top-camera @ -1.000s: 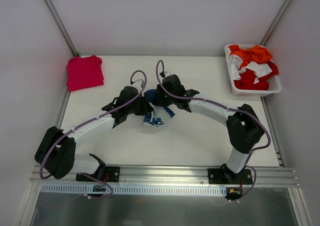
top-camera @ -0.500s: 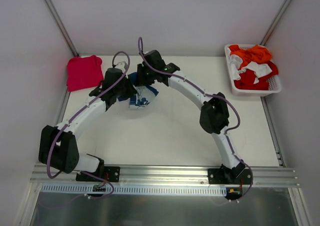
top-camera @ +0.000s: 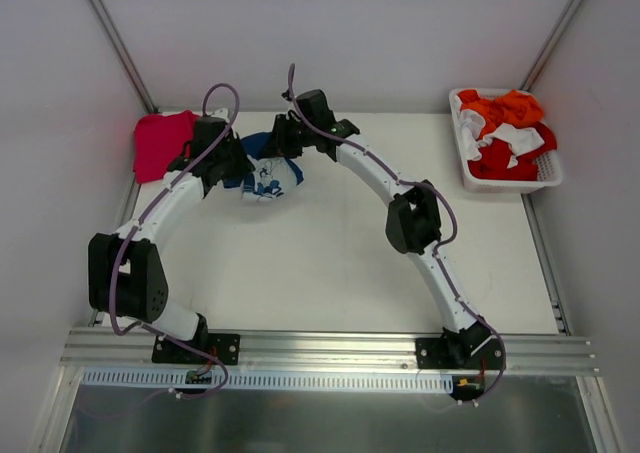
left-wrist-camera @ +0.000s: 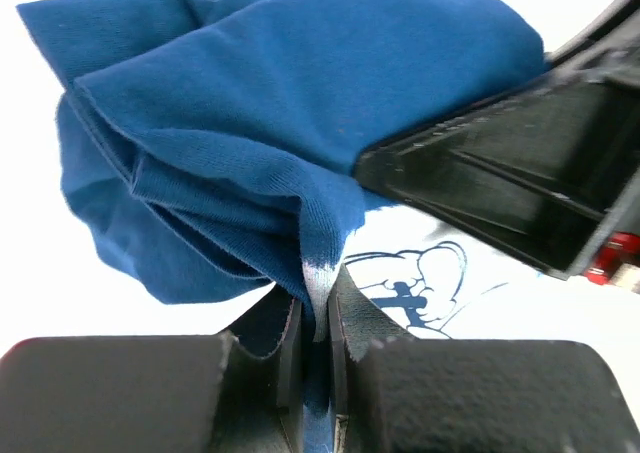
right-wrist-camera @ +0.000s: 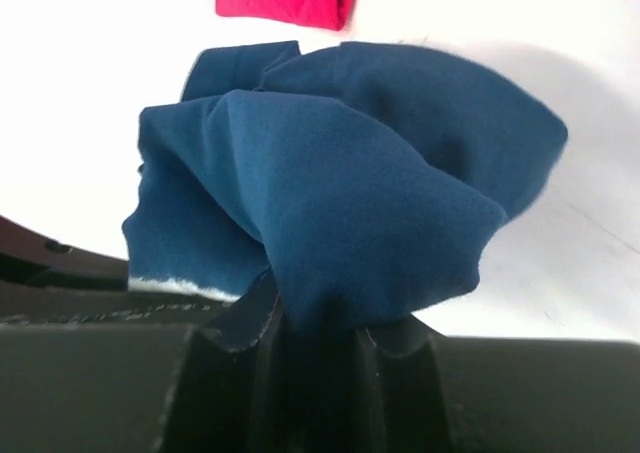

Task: Fold and stack the t-shirts
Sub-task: Put the neatly folded tshirt into the corner of the board with both arms

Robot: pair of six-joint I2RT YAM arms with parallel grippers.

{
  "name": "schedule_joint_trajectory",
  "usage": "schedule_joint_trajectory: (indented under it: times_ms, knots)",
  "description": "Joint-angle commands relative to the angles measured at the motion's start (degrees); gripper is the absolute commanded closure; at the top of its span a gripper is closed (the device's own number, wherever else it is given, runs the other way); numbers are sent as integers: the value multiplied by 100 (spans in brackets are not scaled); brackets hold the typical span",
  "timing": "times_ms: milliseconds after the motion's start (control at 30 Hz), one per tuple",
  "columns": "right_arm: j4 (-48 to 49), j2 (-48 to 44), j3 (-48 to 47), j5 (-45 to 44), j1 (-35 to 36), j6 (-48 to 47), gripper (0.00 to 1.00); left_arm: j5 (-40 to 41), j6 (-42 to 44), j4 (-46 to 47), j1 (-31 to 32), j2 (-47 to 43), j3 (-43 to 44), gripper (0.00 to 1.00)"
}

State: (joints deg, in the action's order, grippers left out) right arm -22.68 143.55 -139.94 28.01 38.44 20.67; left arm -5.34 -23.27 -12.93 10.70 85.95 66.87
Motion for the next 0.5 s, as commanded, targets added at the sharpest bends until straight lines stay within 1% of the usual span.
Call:
schedule_joint_trajectory:
  times_ms: [0, 133, 467]
  knots:
    - [518, 200, -359, 653, 68, 517, 99, 218, 129, -78, -86, 97, 239, 100]
    - [536, 148, -253, 565, 111, 421, 99, 323, 156, -87, -86, 115, 221, 100]
    - [519, 68, -420, 521, 138, 456, 99, 403, 156, -140, -94, 53, 274, 100]
